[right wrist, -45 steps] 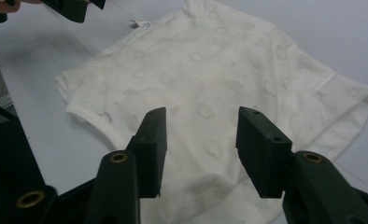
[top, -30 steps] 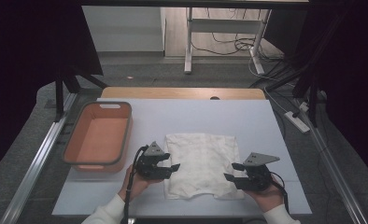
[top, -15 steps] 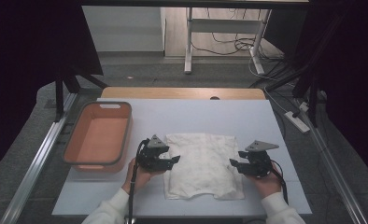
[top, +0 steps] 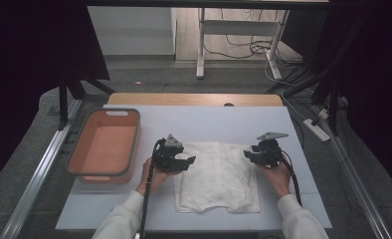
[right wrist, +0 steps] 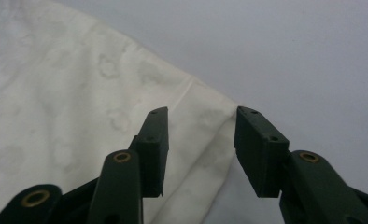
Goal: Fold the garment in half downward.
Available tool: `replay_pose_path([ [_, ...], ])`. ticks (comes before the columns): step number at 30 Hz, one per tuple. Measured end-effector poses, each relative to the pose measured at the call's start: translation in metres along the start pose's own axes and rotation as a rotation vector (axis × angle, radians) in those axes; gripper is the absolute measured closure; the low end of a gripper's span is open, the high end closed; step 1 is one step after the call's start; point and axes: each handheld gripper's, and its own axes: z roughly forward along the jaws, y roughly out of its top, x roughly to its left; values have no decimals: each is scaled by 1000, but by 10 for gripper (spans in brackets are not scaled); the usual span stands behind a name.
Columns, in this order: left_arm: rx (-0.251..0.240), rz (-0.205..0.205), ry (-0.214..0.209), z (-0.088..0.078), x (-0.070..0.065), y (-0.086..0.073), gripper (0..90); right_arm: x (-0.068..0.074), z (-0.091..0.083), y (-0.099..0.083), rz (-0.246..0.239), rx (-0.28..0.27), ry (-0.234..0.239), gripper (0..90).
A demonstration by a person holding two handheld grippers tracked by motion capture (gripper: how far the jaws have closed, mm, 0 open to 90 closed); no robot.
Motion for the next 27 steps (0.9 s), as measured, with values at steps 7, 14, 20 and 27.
replay_pose_path([
  [7, -10, 3, 3, 4, 4, 11, 375, -5, 18, 7, -12, 29, -21, 646],
  [14, -15, -15, 8, 2, 9, 12, 374, -9, 23, 8, -48, 42, -19, 876],
  [20, -20, -23, 13, -1, 10, 12, 374, -21, 18, 15, -35, 4, -33, 882],
  [27, -24, -33, 27, -4, 14, 9, 370, -23, 27, 18, -43, 22, -42, 878],
])
